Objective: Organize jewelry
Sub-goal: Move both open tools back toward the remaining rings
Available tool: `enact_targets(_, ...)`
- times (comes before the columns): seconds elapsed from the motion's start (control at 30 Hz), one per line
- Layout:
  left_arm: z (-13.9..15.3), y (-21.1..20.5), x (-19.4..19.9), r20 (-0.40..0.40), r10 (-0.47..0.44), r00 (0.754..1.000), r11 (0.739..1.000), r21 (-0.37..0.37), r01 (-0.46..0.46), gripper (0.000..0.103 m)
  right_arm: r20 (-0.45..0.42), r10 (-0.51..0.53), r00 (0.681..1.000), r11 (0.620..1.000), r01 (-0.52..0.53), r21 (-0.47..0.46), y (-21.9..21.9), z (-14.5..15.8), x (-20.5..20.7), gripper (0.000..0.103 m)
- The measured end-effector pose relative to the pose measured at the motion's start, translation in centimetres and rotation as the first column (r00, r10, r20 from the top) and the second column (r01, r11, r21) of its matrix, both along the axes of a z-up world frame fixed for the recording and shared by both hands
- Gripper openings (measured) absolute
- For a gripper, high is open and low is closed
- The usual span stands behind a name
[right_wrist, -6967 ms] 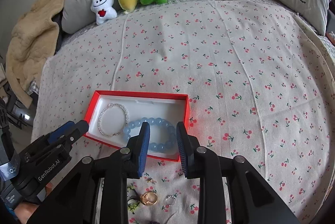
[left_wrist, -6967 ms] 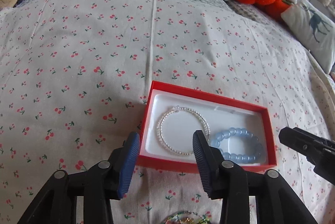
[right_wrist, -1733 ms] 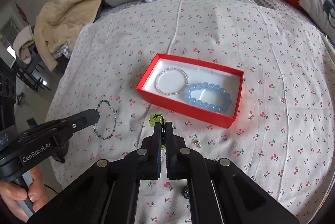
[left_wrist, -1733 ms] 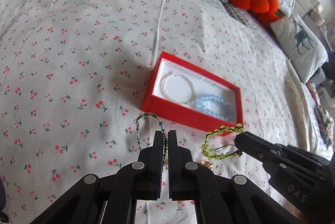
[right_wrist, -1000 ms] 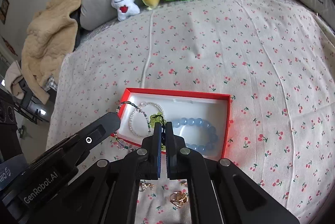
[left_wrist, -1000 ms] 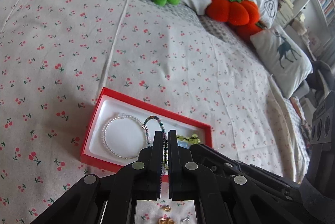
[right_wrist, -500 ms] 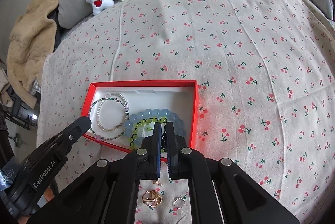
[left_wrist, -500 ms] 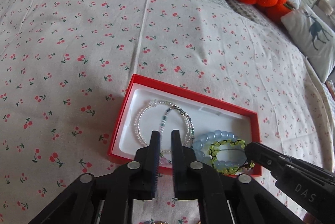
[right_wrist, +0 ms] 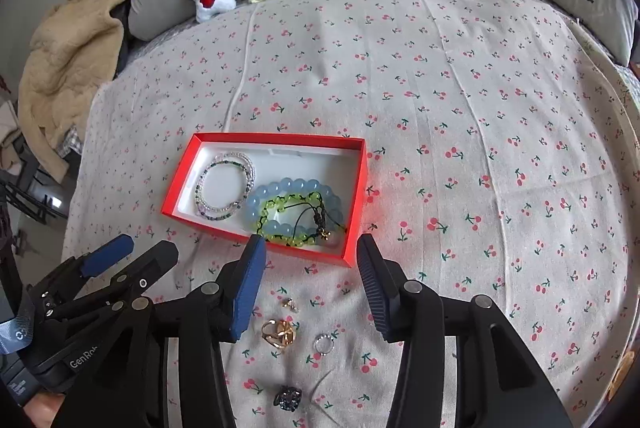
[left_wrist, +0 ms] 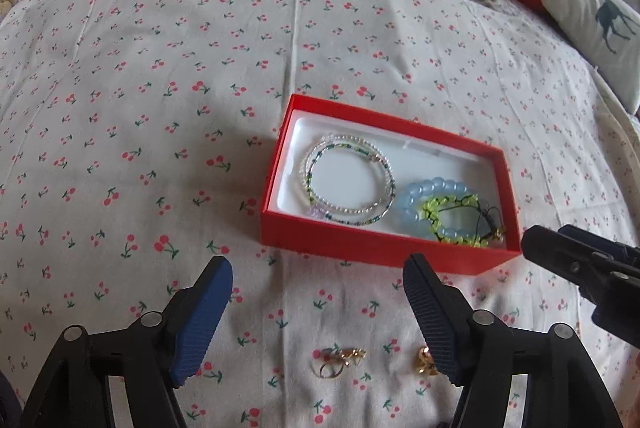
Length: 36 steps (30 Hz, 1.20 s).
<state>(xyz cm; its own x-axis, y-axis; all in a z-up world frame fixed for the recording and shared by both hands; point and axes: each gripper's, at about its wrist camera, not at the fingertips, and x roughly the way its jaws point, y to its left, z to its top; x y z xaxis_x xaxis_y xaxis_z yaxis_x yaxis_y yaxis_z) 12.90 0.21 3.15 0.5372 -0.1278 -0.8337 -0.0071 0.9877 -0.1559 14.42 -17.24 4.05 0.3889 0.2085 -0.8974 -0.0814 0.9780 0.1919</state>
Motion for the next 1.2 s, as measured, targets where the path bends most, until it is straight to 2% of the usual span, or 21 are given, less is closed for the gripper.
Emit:
enact_targets(0.07, -0.3, 0.2, -0.5, -0.017, -0.003, 1.0, 1.0, 0.008, 0.003, 0.079, -0.007, 0.005, 1.0, 1.0, -0.005, -0.003, -0.1, 0.0, -0.4, 0.06)
enact_targets(0.27, -0.7, 0.9, -2.1, -0.056, -0.015, 0.998, 0.999, 0.027, 0.016, 0.087, -0.011, 0.014, 1.0, 0.999, -0.014, -0.036, -0.6, 0.0, -1.7, 0.067)
enact_targets(0.43, -1.0, 1.7, -3.3, -0.07, -0.015, 0.997, 0.999, 0.04, 0.018, 0.091, -0.035, 0.038, 0.999, 0.997, -0.04, -0.065, -0.5, -0.5, -3.0, 0.068)
enact_targets(0.97, -3.3, 2.9, -6.2, -0.152, -0.049, 0.987, 0.997, 0.045, 0.056, 0.092, -0.101, 0.105, 0.989, 0.982, -0.12, -0.148, 0.5, -2.5, -5.9, 0.071)
enact_targets(1.2, -4.7, 2.9, -7.5, -0.199, -0.081, 0.977, 0.994, 0.056, 0.094, 0.092, -0.17, 0.149, 0.974, 0.967, -0.18, -0.178, 1.3, -4.0, -7.4, 0.071)
